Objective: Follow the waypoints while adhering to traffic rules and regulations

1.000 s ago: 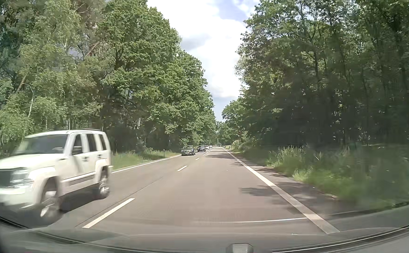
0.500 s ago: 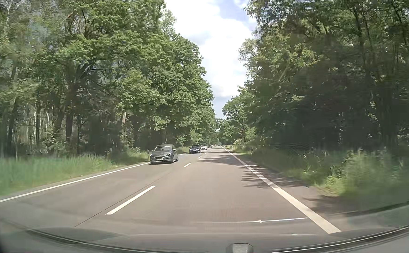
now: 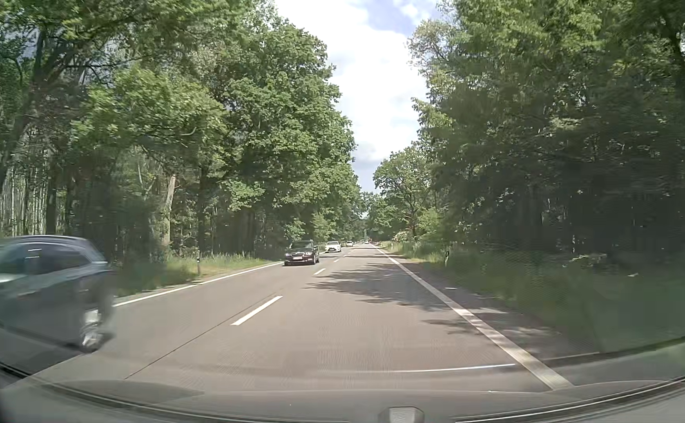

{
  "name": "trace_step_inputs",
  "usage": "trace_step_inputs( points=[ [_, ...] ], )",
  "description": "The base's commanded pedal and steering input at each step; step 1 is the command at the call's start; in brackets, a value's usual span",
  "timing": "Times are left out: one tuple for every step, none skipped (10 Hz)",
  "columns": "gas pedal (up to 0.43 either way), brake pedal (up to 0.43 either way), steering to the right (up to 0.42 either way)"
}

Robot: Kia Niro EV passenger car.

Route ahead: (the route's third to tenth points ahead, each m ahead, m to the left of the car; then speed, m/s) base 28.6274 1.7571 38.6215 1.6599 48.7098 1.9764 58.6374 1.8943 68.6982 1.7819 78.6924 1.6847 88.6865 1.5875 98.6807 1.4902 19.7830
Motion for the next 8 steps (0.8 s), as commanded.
trace_step_inputs(
  points=[
    [0.130,0.037,-0.001],
    [0.130,0.037,-0.001],
    [0.130,0.037,-0.001],
    [0.130,0.037,-0.001],
    [0.130,0.030,-0.001],
    [0.130,0.030,-0.001],
    [0.130,0.037,-0.001],
    [0.130,0.037,-0.001]
  ],
)
